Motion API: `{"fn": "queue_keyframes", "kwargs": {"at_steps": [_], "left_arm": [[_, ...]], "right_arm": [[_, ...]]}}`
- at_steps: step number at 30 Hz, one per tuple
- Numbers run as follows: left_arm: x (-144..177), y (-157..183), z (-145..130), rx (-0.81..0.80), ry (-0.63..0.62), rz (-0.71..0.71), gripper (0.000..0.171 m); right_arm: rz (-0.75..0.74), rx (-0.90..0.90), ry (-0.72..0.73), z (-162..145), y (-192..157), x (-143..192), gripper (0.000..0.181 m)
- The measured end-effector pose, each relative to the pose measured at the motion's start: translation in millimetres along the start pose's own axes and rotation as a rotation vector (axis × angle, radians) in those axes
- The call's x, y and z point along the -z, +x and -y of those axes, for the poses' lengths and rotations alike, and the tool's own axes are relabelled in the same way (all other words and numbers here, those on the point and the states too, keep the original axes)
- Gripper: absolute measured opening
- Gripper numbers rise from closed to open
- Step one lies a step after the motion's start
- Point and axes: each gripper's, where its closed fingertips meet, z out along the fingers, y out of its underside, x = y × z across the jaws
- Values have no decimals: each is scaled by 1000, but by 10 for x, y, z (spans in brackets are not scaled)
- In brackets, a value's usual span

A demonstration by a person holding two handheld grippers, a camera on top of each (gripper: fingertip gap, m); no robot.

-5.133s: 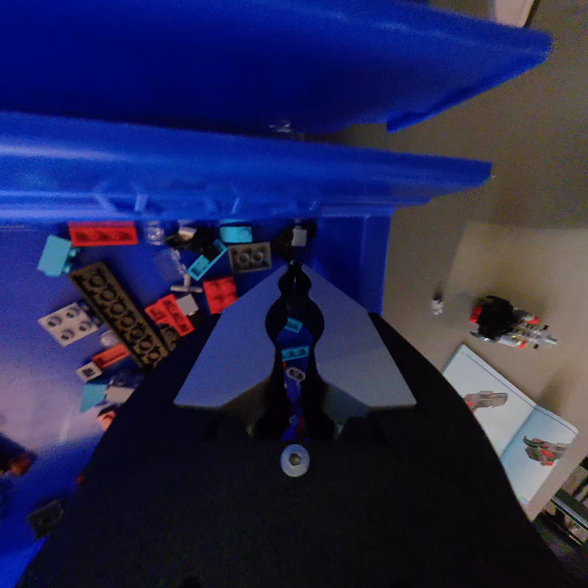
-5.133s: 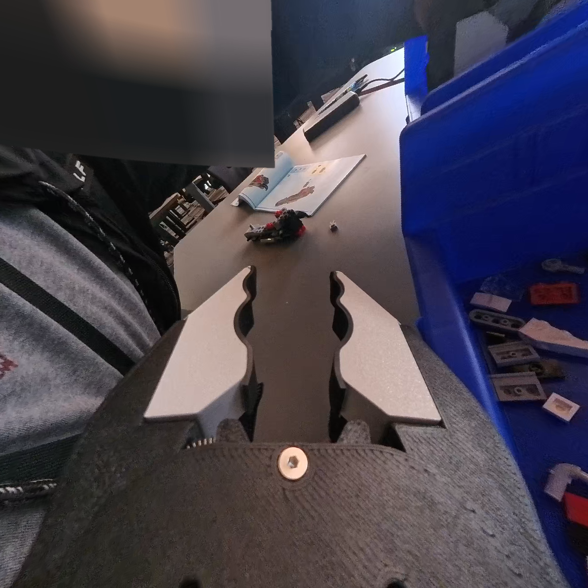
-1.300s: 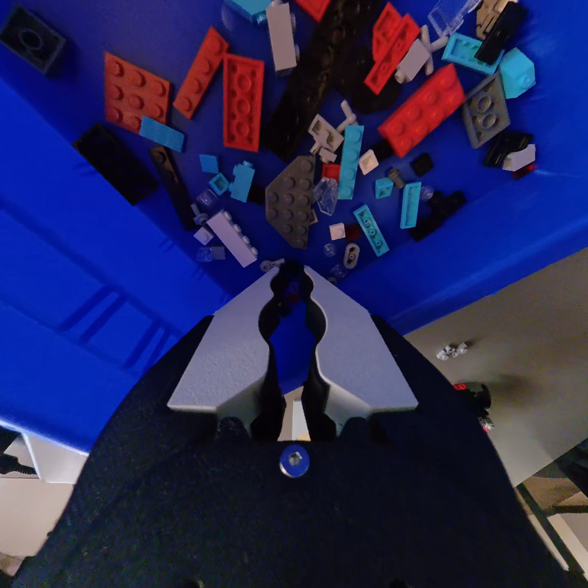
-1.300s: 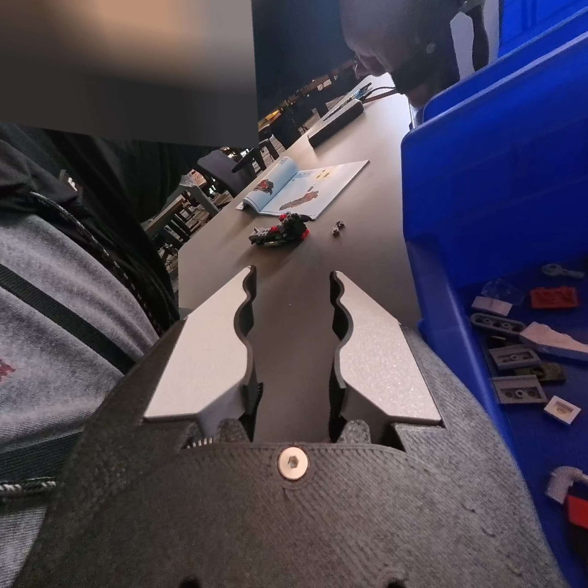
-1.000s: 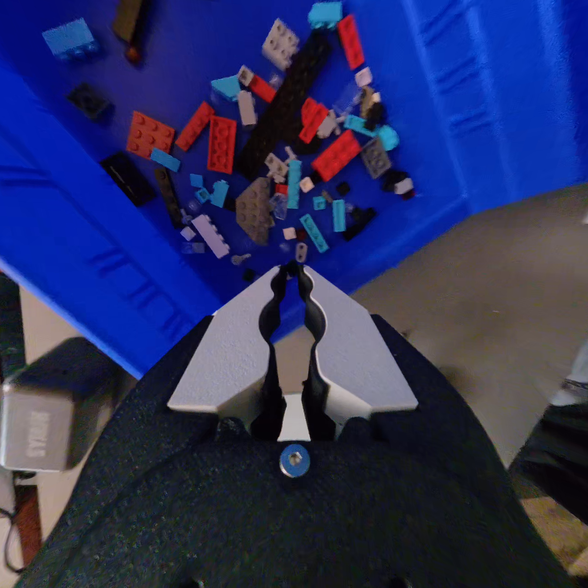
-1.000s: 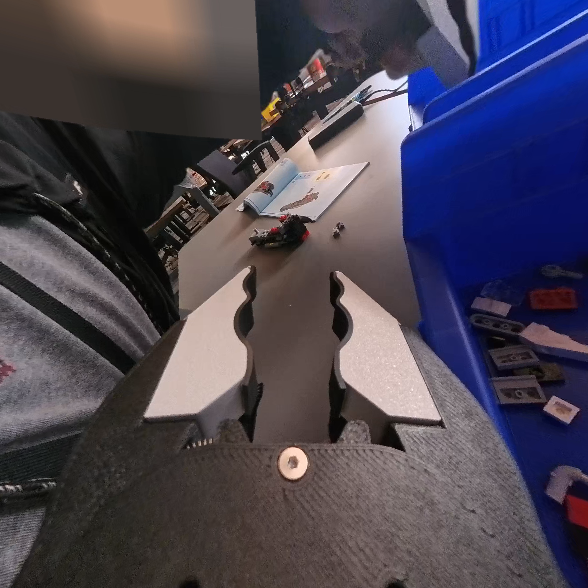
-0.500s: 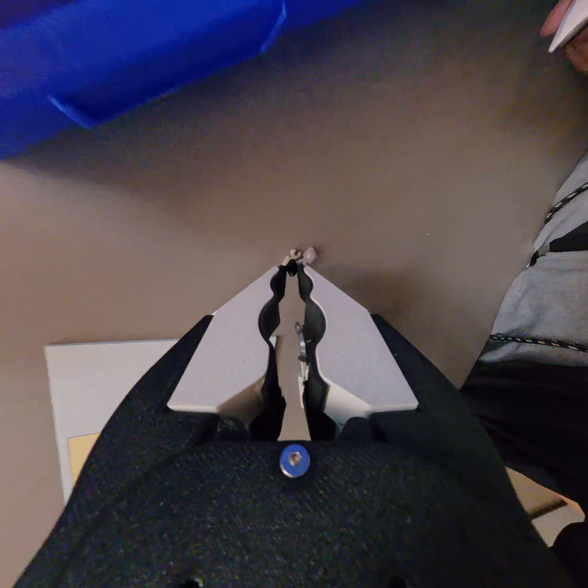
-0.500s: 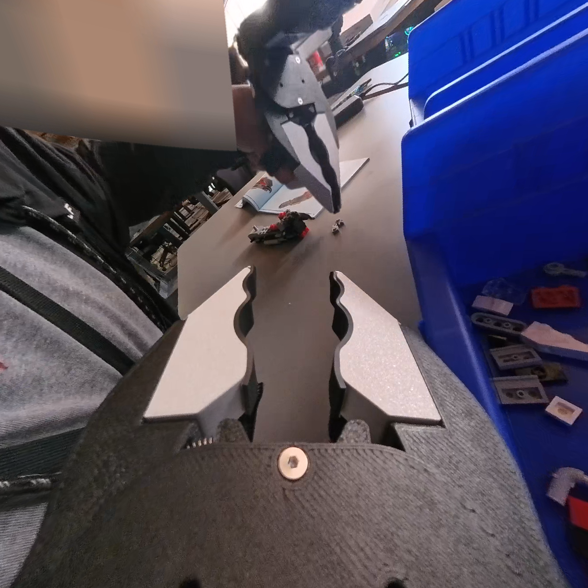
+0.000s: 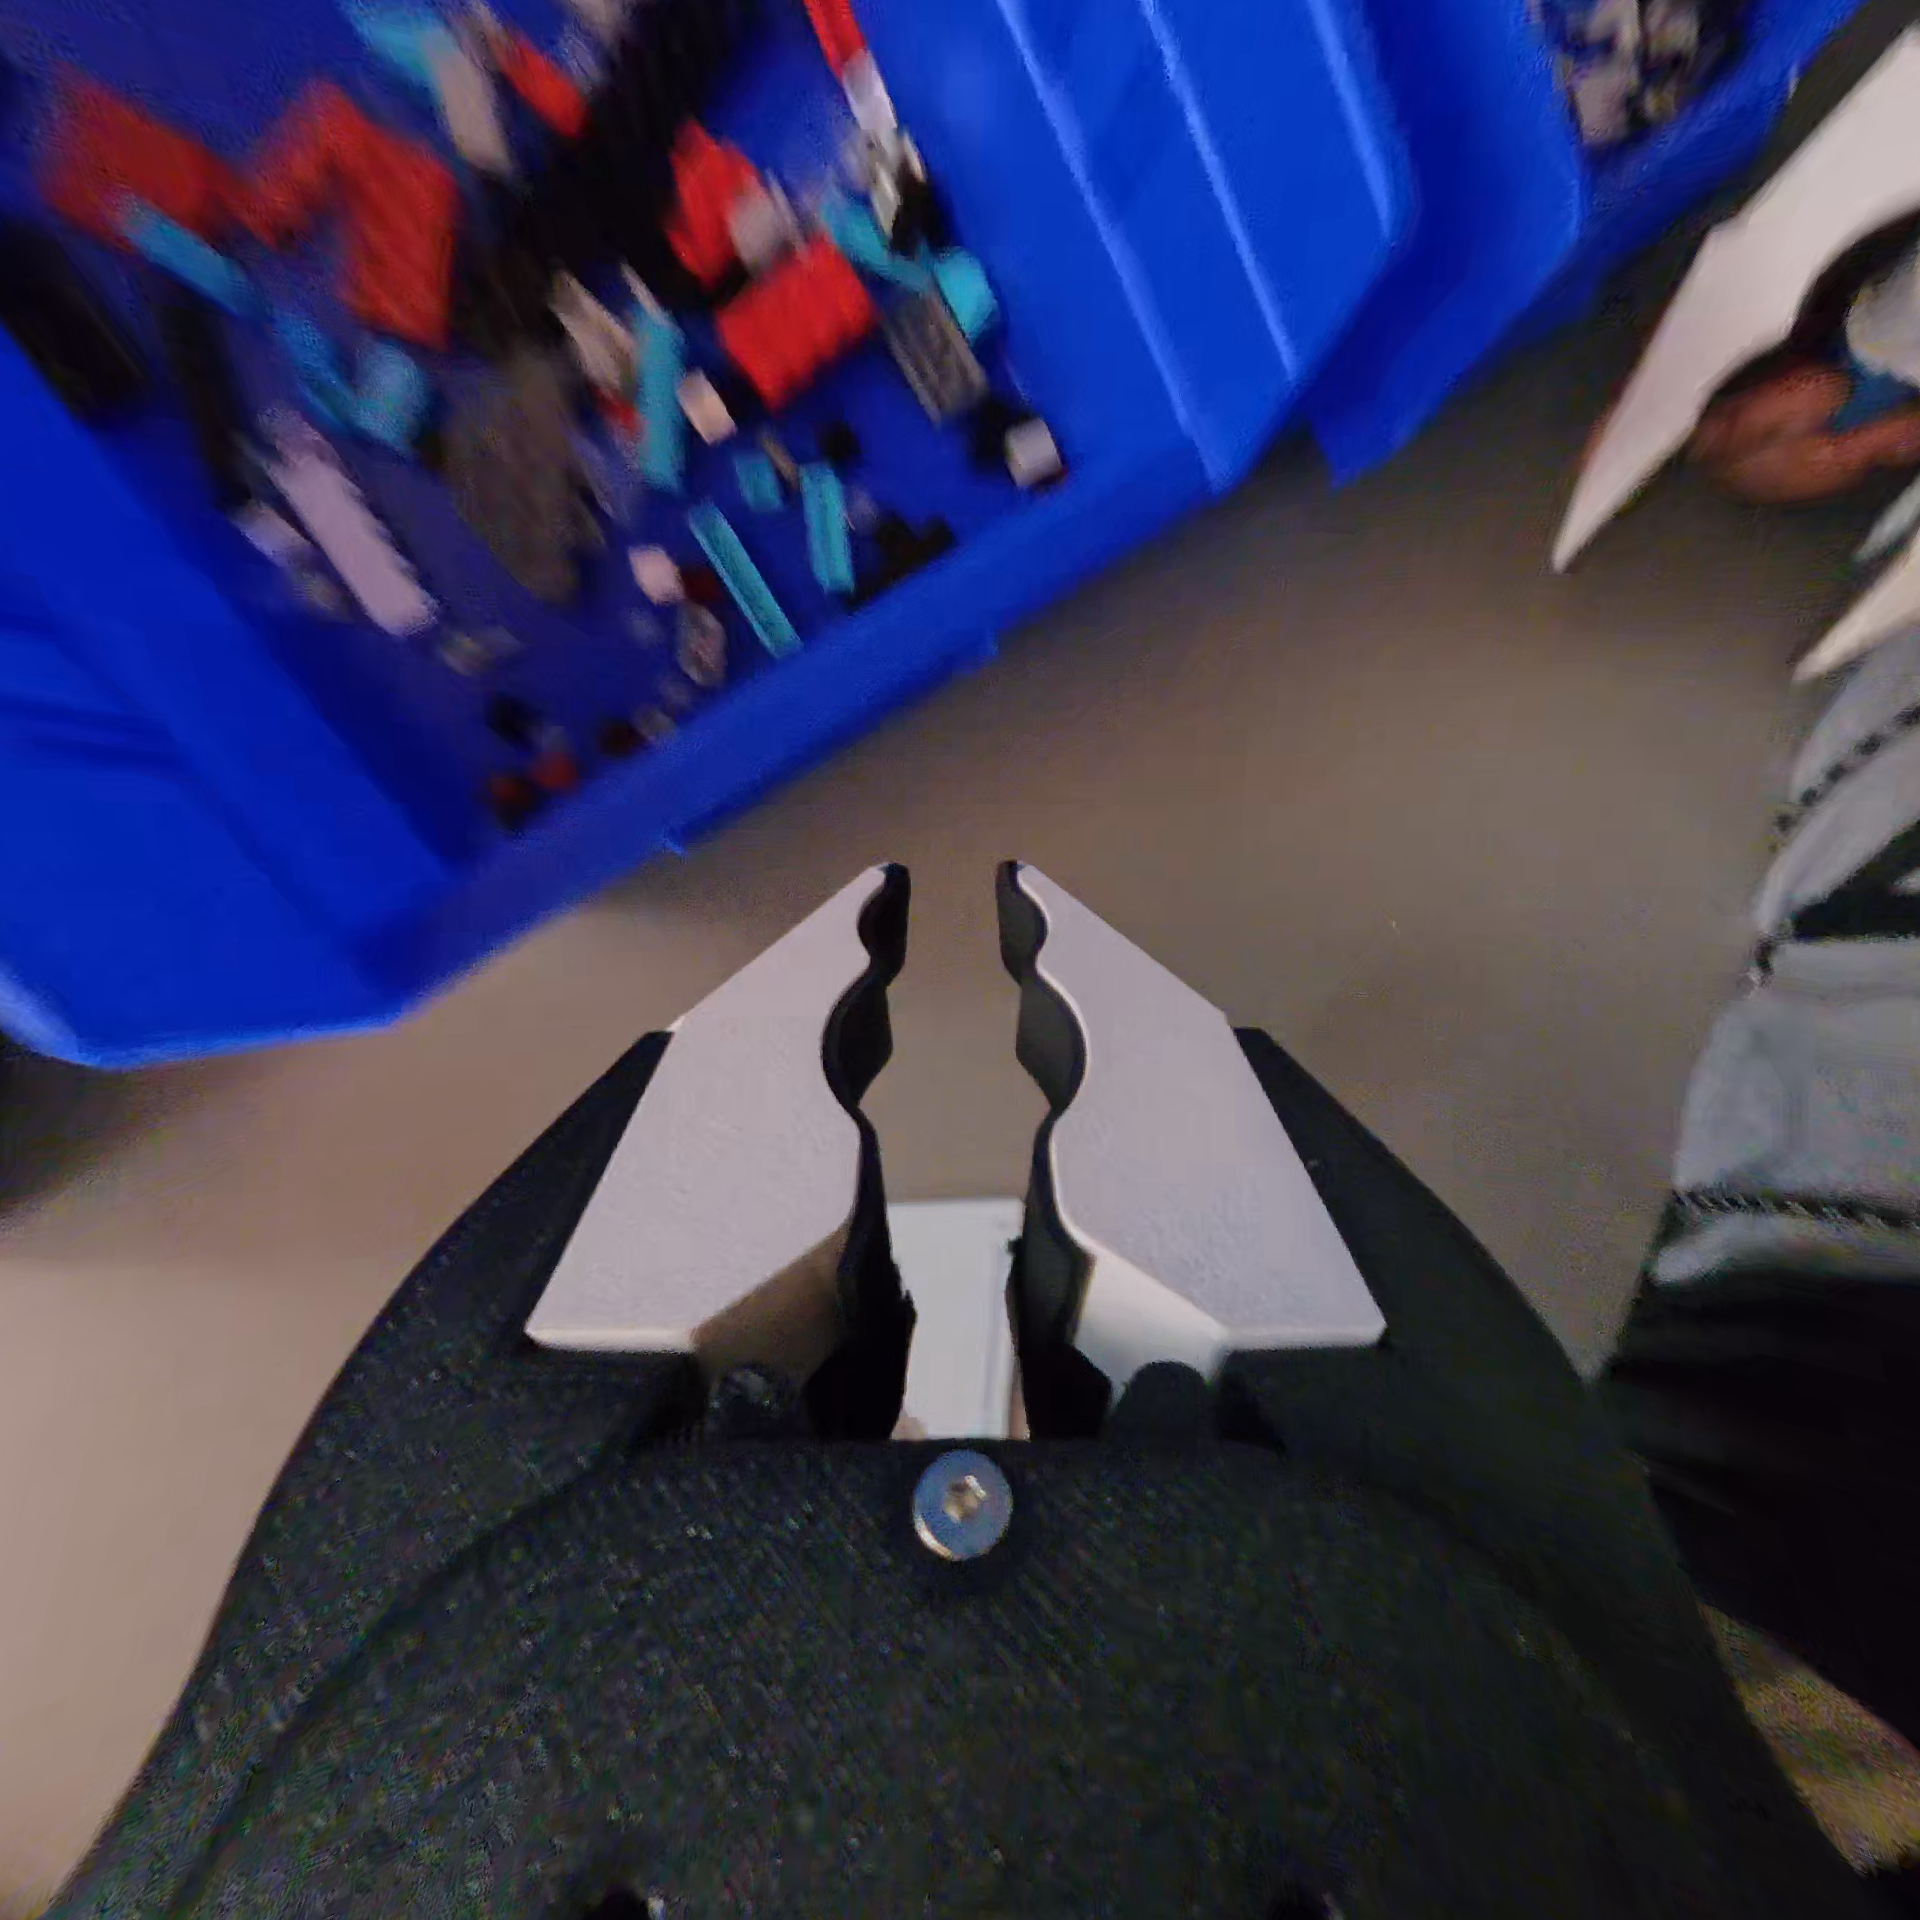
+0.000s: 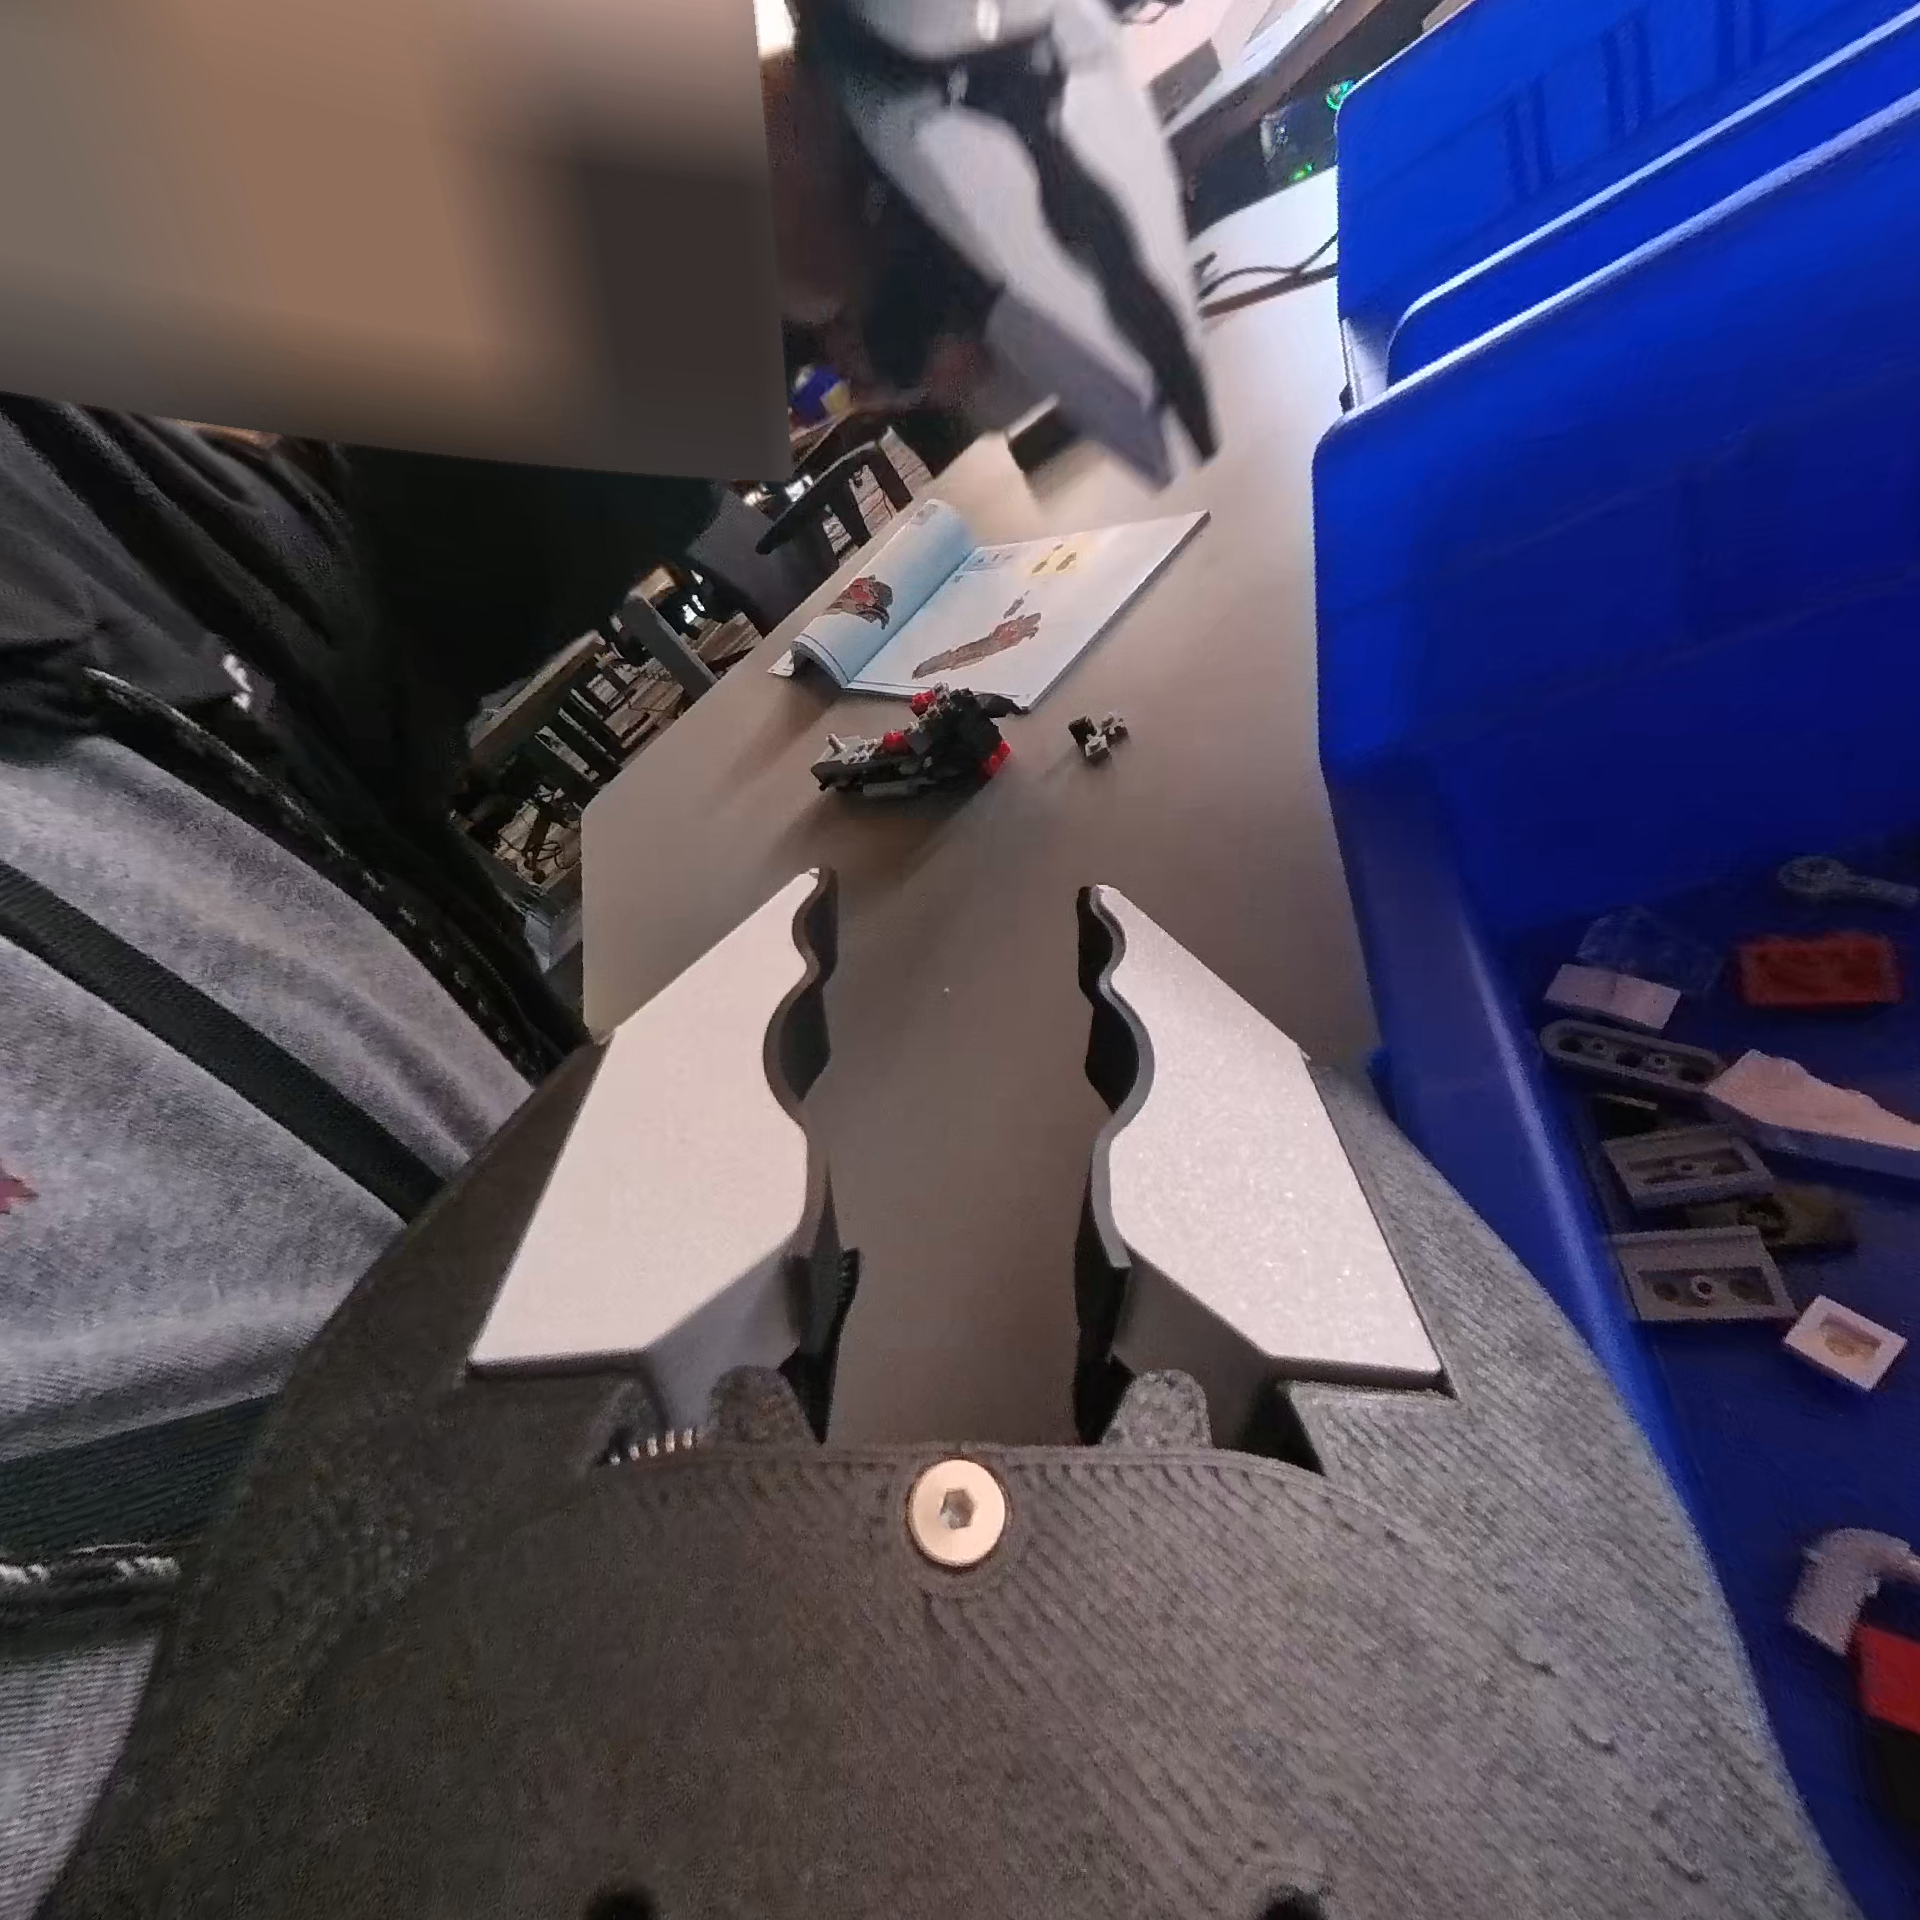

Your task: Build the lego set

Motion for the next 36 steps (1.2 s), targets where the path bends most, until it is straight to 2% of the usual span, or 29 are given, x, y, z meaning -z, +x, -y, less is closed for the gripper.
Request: {"fn": "queue_keyframes", "kwargs": {"at_steps": [3, 8, 11, 17, 23, 29, 34, 36], "left_arm": [[75, -317, 436, -55, 36, 123, 19], [-154, -807, 766, -114, -103, 263, 19], [-353, -1015, 775, -101, -208, 312, 18], [-583, -1119, 593, -122, -360, 315, 14], [-642, -1270, 654, -130, -365, 369, 12], [-602, -1366, 811, -107, -296, 400, 12], [-610, -1125, 676, -141, -321, 260, 10], [-624, -1142, 596, -173, -361, 278, 10]], "right_arm": [[-1, 0, 2, 2, 0, 2, 47], [-2, 1, 9, 12, 2, 11, 47], [-1, 1, 10, 13, 1, 11, 47], [5, 5, 16, 20, -12, 20, 47], [8, 7, 17, 21, -17, 22, 47], [5, 6, 18, 23, -12, 22, 47], [6, 6, 17, 20, -14, 20, 47], [7, 7, 17, 20, -16, 20, 47]]}}
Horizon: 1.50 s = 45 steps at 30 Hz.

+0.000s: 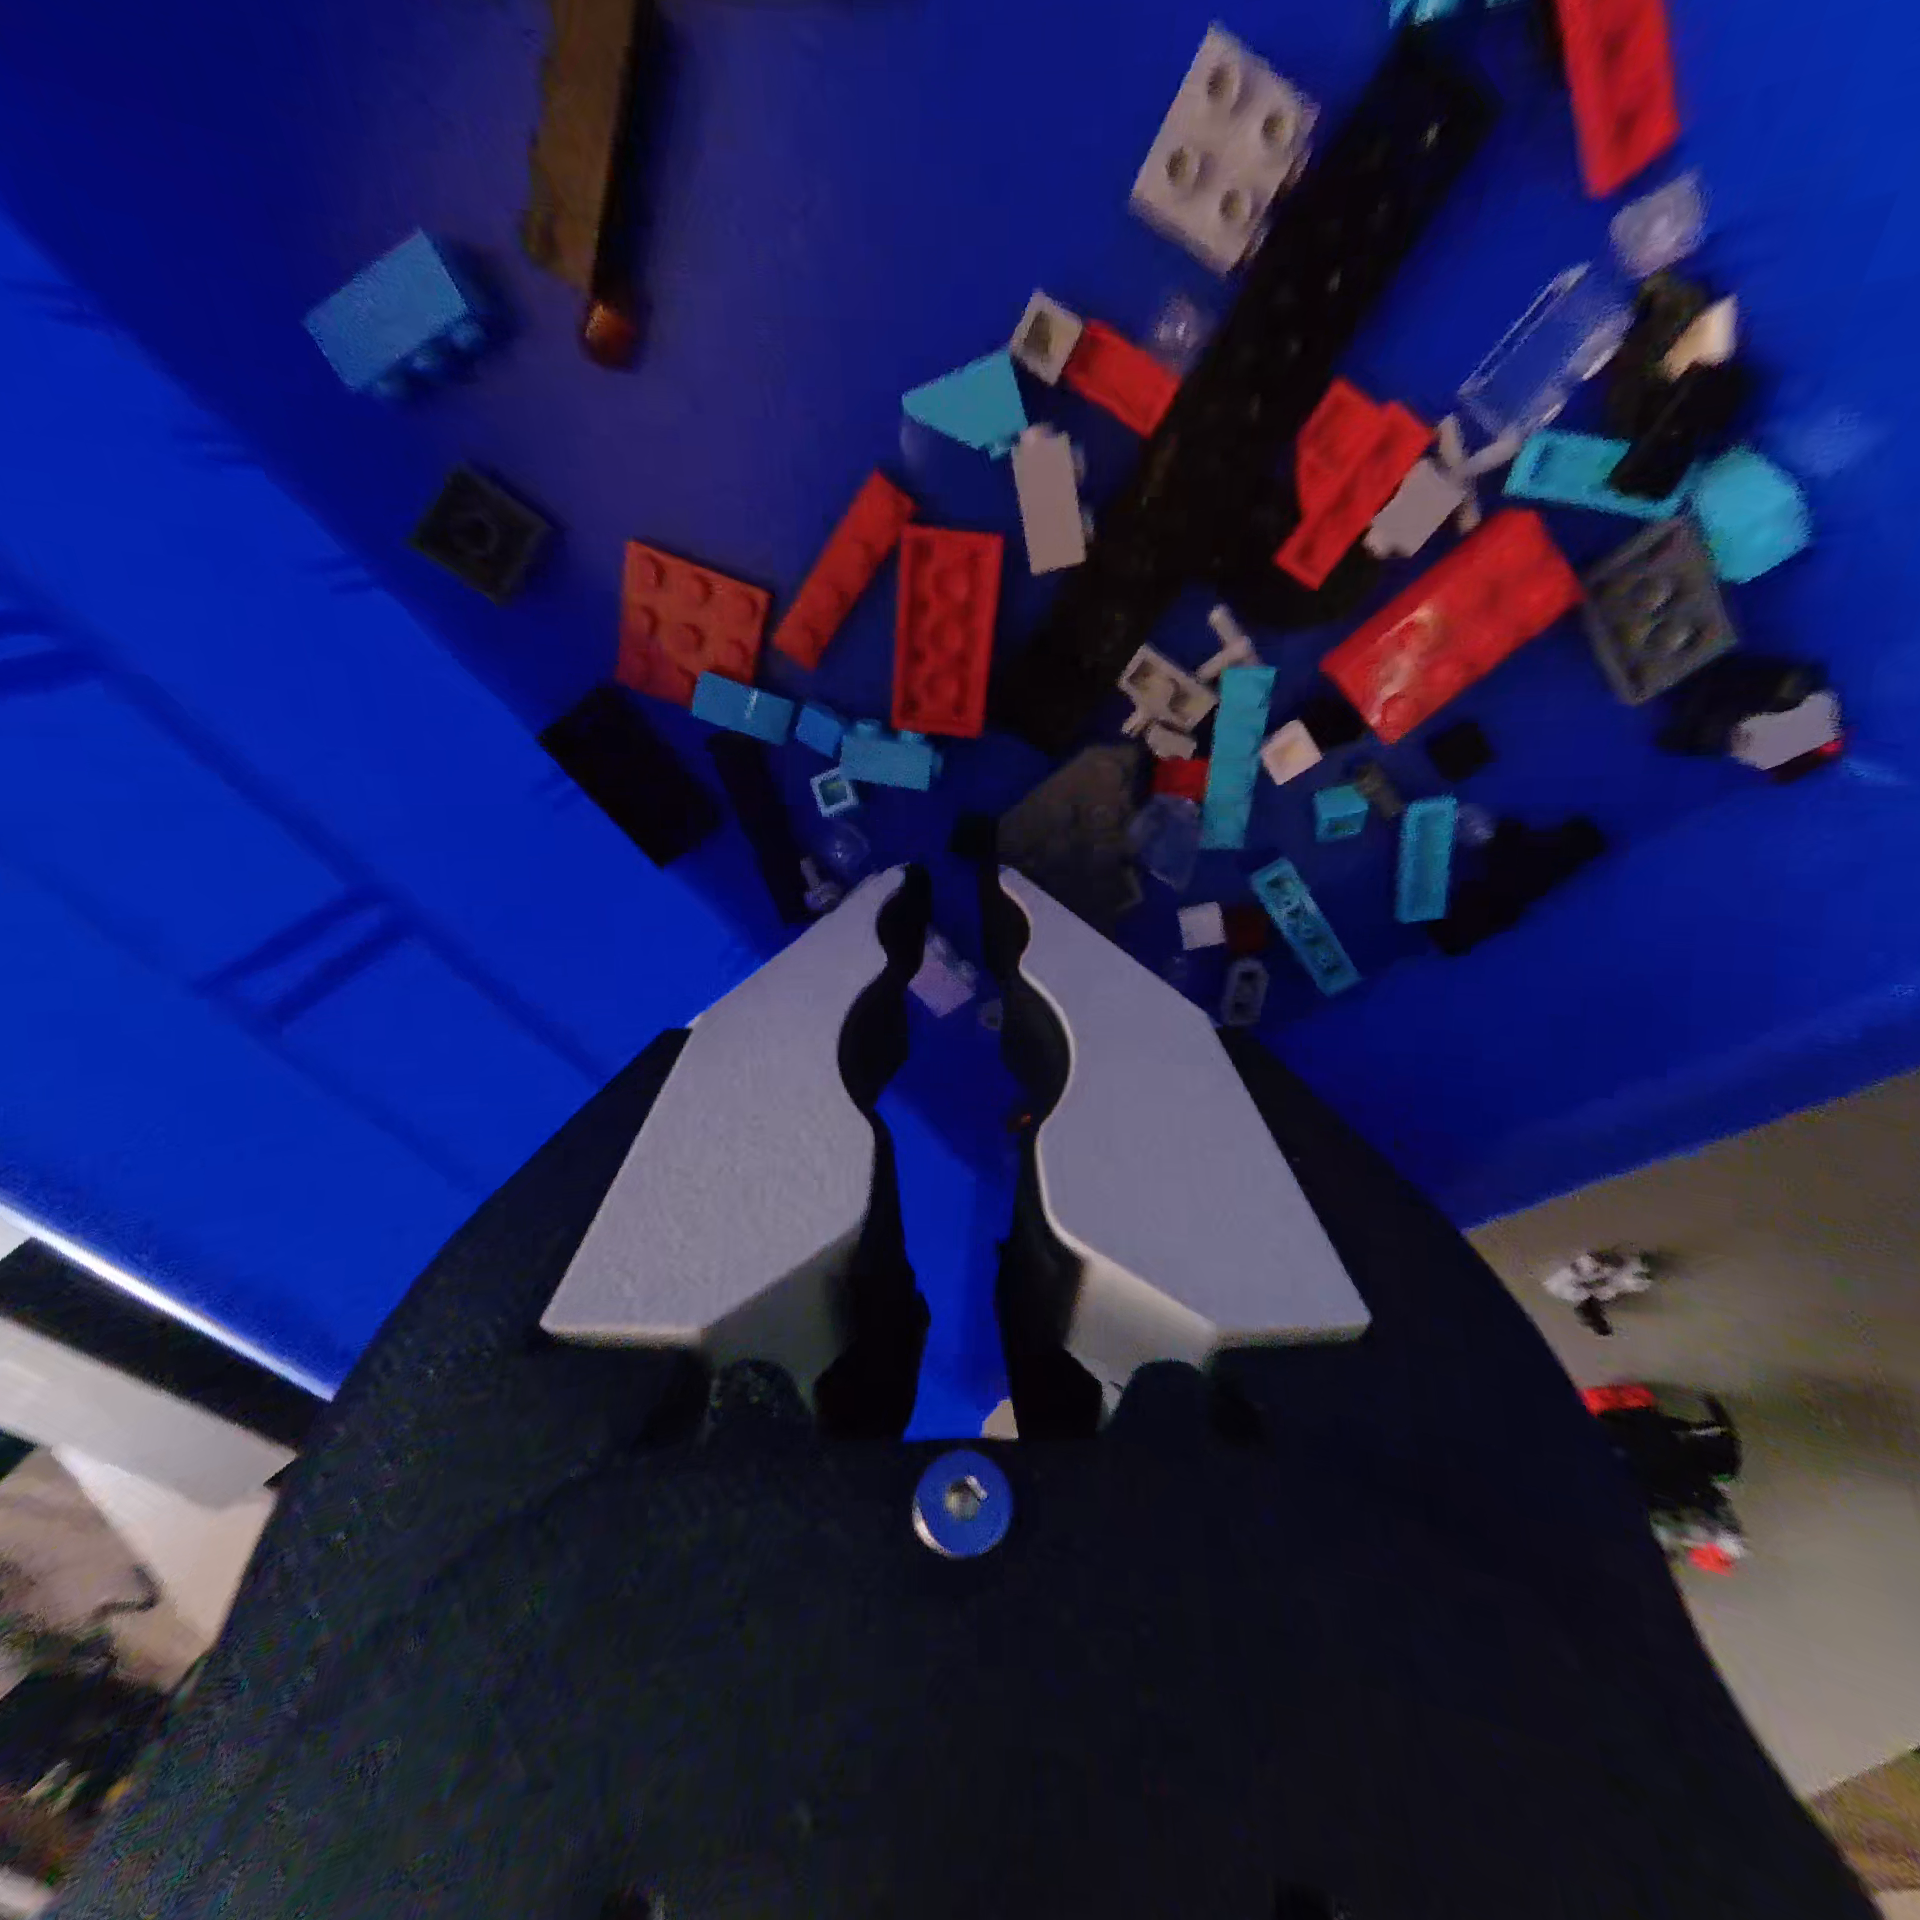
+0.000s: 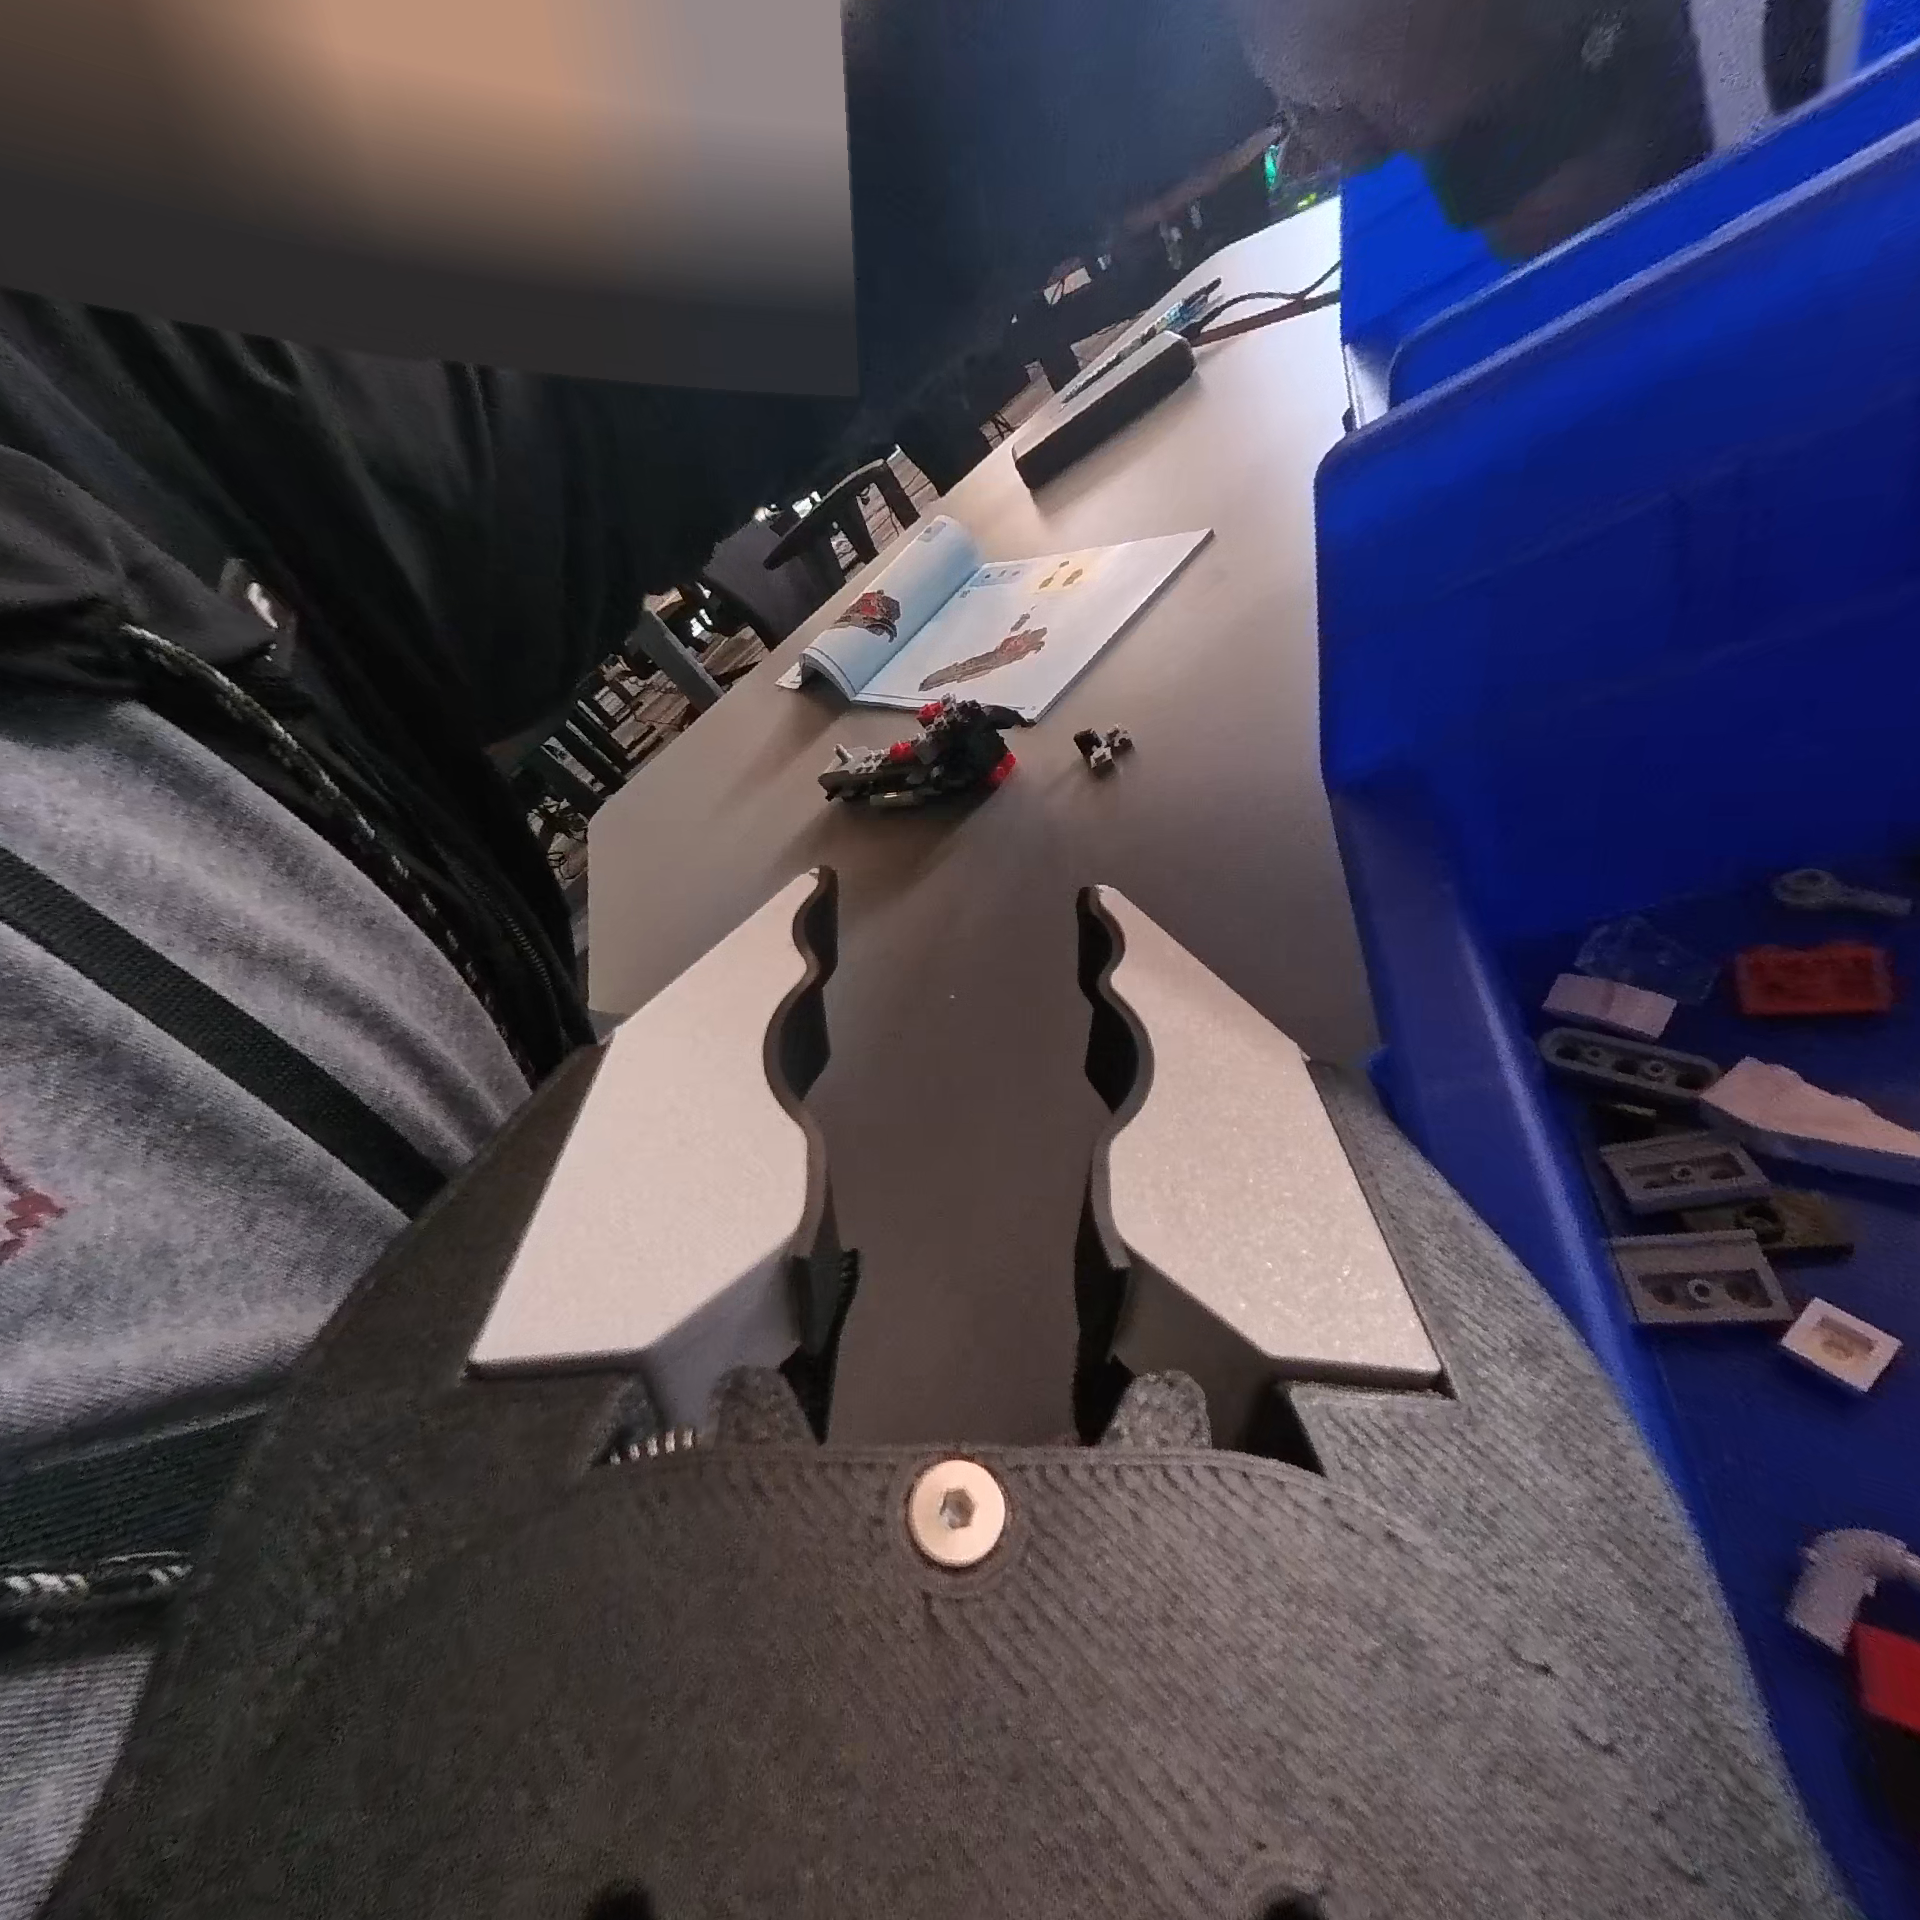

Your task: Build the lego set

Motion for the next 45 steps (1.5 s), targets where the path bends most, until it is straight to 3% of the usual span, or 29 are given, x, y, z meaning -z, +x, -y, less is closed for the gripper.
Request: {"fn": "queue_keyframes", "kwargs": {"at_steps": [15, 24, 27, 34, 41, 45], "left_arm": [[-72, 25, 20, -161, -65, 22, 11], [-73, 24, 47, -110, -75, -69, 8], [18, 50, 131, -59, 12, -118, 8], [500, 145, 287, 124, 364, -425, 8], [859, 92, 349, 390, 536, -786, 8], [946, -35, 372, 478, 602, -878, 8]], "right_arm": [[0, 1, 3, 4, -2, 4, 47], [1, 2, 4, 5, -4, 7, 47], [2, 3, 4, 5, -6, 9, 47], [1, 0, 2, 3, -3, 6, 47], [1, 0, 1, 1, -2, 4, 47], [0, 0, 2, 3, -2, 5, 47]]}}
